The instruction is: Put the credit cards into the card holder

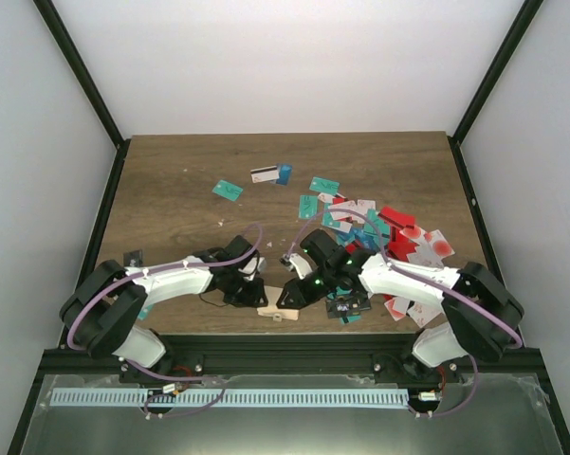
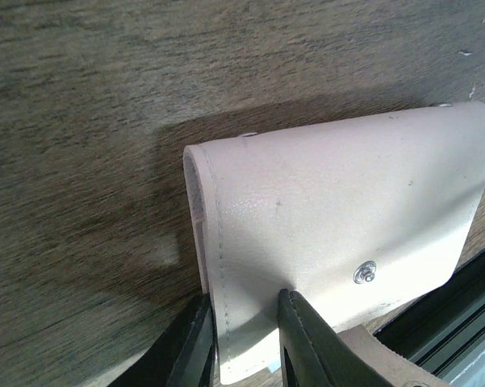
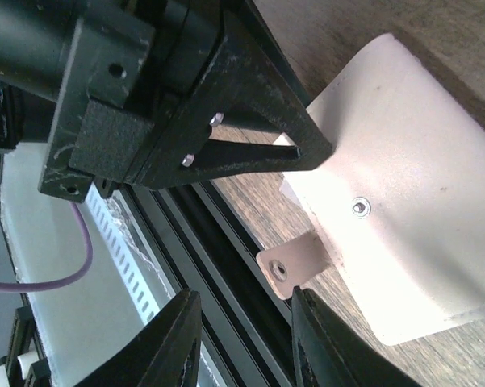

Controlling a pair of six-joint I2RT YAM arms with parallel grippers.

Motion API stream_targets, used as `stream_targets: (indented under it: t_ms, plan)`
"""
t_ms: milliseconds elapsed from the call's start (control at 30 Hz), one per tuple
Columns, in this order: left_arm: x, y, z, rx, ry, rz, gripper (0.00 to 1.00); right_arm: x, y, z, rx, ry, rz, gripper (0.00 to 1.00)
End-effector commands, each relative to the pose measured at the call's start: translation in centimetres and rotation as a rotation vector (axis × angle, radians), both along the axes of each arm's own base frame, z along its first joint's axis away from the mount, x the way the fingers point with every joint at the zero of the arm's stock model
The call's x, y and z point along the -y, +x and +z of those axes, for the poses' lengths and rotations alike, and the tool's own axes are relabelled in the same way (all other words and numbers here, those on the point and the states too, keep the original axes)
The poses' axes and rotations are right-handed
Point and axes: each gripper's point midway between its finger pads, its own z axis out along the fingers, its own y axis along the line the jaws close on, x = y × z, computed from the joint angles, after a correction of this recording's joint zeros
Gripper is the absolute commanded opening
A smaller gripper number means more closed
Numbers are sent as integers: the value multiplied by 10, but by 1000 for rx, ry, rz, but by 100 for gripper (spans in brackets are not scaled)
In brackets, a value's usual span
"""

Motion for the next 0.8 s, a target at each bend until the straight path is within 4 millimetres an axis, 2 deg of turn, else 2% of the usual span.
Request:
stream_targets:
  t_ms: [0, 233, 500, 767]
  plan:
    - [-14, -16, -18, -52, 88, -9, 25, 2, -13, -6, 27, -40, 53, 33]
    - [-15, -20, -20, -58, 90, -12, 26, -3, -20, -29, 55, -136, 98, 29]
    - [-15, -22, -22, -57, 91, -16, 26, -6, -13, -25, 89, -138, 90, 30]
    - [-14, -23, -23, -59, 90, -22, 26, -18, -10, -20, 95, -103, 109, 28]
